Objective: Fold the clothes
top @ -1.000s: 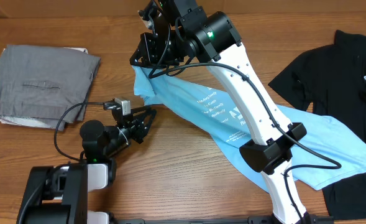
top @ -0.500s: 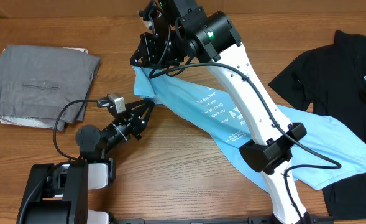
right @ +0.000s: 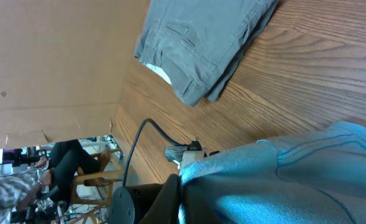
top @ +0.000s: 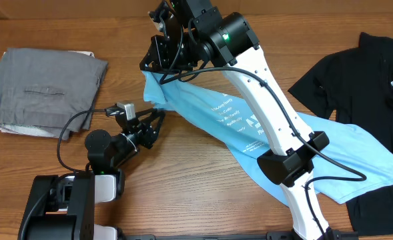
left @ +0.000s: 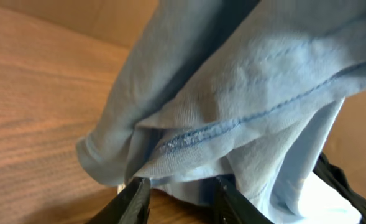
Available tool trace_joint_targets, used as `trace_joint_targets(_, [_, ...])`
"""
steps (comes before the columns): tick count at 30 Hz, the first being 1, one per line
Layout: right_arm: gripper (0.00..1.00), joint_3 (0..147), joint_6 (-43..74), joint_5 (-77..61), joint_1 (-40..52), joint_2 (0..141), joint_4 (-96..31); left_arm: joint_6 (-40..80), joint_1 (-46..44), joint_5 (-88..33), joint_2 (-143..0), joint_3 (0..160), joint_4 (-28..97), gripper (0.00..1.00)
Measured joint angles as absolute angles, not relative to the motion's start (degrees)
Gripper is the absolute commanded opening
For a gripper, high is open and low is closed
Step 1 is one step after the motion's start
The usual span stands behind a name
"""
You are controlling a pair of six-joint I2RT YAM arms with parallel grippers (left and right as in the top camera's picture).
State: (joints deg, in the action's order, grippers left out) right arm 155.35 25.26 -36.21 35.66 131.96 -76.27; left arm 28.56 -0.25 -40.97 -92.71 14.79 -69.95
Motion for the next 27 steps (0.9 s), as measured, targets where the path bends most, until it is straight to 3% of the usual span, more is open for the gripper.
trace_joint_targets(7, [0.04,155.33,25.28,-36.21,35.66,131.96,-76.31,28.32,-0.25,-39.77,-92.71,14.81,-70.24,0.45])
trace_joint_targets(13, [0.04,155.33,25.30,-36.23,35.66,131.96,-76.55,28.12,-0.25,-39.59,-92.71,15.35,-70.26,0.28])
trace_joint_targets(18, [0.04,155.35,25.28,-36.18,35.66,131.96,-76.53,28.14,-0.25,-40.05,-92.71,16.58,-70.30,0.22])
trace_joint_targets(19, [0.04,155.35,25.26,-36.21,35.66,131.96,-76.55,28.14,-0.25,-40.25,-92.71,16.75,-70.50,0.25])
trace_joint_targets(21, [0.04,155.33,25.26,-36.18,35.66,131.96,-76.58,28.40,-0.25,-40.75,-92.71,17.08,-71.50,0.39])
trace_joint_targets(27, [0.04,155.35,25.26,-36.16,35.66,131.96,-76.58,28.77,-0.25,-42.24,-92.71,17.30,-73.45,0.43])
